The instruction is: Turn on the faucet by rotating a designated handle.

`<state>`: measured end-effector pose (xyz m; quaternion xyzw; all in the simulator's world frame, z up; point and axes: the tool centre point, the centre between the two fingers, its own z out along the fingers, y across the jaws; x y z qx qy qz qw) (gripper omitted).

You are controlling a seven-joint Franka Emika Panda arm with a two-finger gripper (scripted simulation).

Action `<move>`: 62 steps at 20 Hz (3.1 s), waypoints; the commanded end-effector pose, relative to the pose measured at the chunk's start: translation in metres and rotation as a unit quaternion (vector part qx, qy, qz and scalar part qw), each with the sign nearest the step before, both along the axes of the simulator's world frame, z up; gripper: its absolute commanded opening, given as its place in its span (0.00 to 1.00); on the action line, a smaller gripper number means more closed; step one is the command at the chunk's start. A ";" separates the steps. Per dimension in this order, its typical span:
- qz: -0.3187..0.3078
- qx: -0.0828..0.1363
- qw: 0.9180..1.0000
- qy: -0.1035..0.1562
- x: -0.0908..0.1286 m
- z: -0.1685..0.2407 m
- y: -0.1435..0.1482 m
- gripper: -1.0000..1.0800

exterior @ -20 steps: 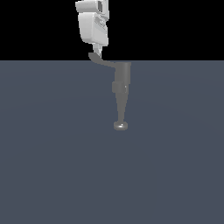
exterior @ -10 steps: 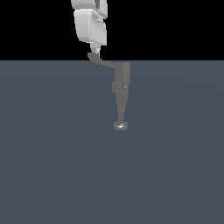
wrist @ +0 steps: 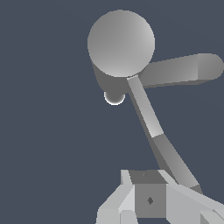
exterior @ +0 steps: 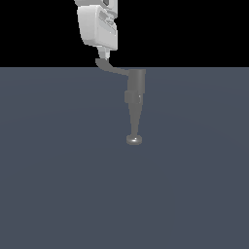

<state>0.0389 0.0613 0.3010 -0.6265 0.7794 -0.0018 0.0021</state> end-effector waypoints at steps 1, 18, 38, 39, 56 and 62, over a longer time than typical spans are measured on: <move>0.002 0.000 1.000 0.003 -0.010 -0.001 0.004 0.00; 0.001 0.000 1.000 0.001 -0.049 0.000 -0.009 0.00; 0.005 0.000 1.000 0.000 -0.098 0.000 -0.041 0.00; 0.004 0.000 1.000 0.001 -0.099 0.000 -0.047 0.00; 0.017 0.000 1.000 0.001 -0.109 0.000 -0.113 0.00; 0.013 0.000 1.000 0.001 -0.097 0.000 -0.135 0.00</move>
